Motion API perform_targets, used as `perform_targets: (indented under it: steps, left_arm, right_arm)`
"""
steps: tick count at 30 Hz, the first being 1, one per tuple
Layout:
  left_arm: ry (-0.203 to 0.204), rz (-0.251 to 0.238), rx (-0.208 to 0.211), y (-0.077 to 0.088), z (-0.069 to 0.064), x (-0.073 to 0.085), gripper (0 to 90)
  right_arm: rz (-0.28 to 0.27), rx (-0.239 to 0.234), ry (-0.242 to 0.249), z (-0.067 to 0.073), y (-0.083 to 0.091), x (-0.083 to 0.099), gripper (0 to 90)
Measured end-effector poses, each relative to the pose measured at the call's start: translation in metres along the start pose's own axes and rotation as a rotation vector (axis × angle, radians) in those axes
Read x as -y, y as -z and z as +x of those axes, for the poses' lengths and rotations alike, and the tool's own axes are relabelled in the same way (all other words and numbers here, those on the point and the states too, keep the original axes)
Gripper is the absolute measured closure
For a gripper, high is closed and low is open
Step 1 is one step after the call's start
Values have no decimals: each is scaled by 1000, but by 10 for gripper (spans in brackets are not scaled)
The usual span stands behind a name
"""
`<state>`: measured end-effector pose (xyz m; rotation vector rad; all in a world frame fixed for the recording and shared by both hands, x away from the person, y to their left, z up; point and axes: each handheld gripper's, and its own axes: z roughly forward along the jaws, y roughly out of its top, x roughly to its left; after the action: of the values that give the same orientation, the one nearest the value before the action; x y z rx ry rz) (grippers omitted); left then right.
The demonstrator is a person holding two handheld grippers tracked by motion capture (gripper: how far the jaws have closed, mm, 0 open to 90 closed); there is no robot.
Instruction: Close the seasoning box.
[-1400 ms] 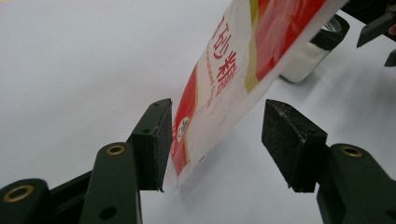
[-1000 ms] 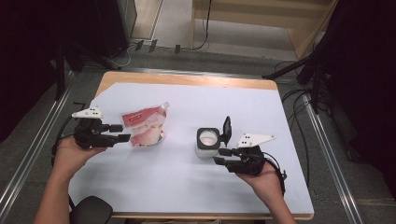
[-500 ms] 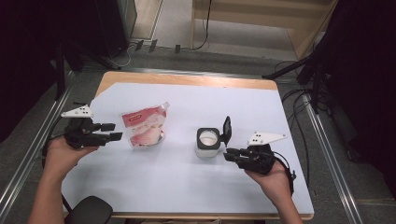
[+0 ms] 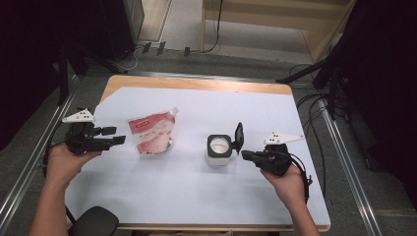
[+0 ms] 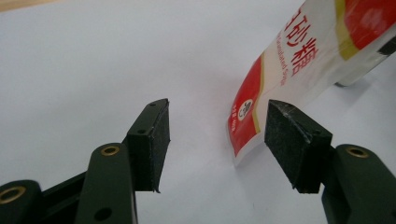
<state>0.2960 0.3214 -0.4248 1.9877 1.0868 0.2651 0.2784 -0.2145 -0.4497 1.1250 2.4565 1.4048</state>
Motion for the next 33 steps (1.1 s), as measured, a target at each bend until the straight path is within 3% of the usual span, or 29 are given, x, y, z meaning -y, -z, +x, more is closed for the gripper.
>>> perform_targets:
  steps: [9,12,19,24,28,33]
  left_arm:
    - [33,-3,-53,-8,-2,-1,411]
    - [14,5,-64,-10,-3,-1,410]
    - [10,-4,-52,-12,-6,-2,390]
    - [-23,-19,-84,-10,-6,-3,394]
    - [-16,-23,-88,-9,-6,-3,402]
    - [-4,-14,-63,-11,-6,-2,398]
  right_arm:
    - [-57,32,-57,-13,-8,-11,900]
    - [-70,33,-81,-16,-10,-13,900]
    - [-55,50,-43,-17,-19,-25,900]
    - [-57,60,-45,-20,-18,-32,900]
    - [-64,69,-45,-18,-15,-36,900]
    - [-77,68,-48,-14,-12,-40,900]
